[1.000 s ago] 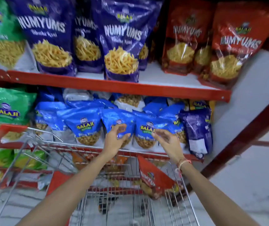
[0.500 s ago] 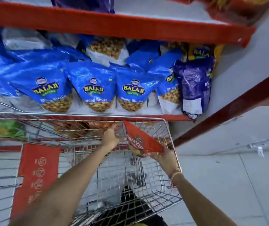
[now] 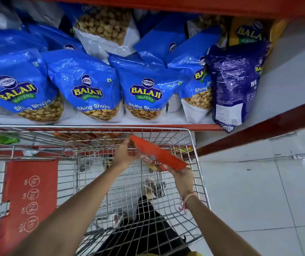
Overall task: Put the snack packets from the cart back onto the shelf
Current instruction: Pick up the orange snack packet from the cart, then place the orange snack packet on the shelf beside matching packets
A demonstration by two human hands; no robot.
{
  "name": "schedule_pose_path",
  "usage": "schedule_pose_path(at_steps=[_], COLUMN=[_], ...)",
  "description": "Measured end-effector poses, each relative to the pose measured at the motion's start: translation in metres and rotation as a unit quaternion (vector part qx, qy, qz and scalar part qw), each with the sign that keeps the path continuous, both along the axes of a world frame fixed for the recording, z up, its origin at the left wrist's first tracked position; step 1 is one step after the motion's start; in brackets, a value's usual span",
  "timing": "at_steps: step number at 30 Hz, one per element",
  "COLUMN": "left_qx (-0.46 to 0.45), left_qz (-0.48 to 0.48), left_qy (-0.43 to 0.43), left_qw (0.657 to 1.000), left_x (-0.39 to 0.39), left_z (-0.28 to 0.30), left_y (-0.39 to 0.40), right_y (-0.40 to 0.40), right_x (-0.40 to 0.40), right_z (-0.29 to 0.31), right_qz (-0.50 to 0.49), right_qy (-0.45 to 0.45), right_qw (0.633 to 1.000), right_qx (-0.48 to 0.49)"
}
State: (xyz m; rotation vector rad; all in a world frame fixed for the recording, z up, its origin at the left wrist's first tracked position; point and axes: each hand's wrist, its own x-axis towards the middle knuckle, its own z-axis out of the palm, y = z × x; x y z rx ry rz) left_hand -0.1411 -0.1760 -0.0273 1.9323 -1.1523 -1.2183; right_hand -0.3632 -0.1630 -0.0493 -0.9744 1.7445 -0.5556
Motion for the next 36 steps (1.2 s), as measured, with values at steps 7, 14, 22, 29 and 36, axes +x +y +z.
schedule_pose_path(at_steps=[7,14,22,29,36], left_qx=[0.024,-0.034,-0.153,-0.295,-0.395], left_qz=[0.05,0.121,0.147,0.151,0.116], left_qy=[0.02,0.131,0.212,0.212,0.209], left_qw=[0.998,0.983,0.954,0.919,0.887], left_x=[0.009,0.008,0.015,0.022,0.026], left_z=[0.0,0.032,0.103,0.194,0.286], left_y=[0.033,0.081,0.088,0.065,0.024], right_y=[0.006,0.019,0.015,-0.014,-0.055], right_x=[-0.002,-0.002,0.011,0.029,0.033], right_z=[0.009,0.045,0.121,0.207,0.305], right_qz=[0.035,0.103,0.095,0.077,0.073], right_qy=[-0.011,-0.054,-0.145,-0.221,-0.259], right_qw=[0.999,0.99,0.967,0.924,0.892], right_qx=[0.001,-0.075,-0.185,-0.304,-0.364])
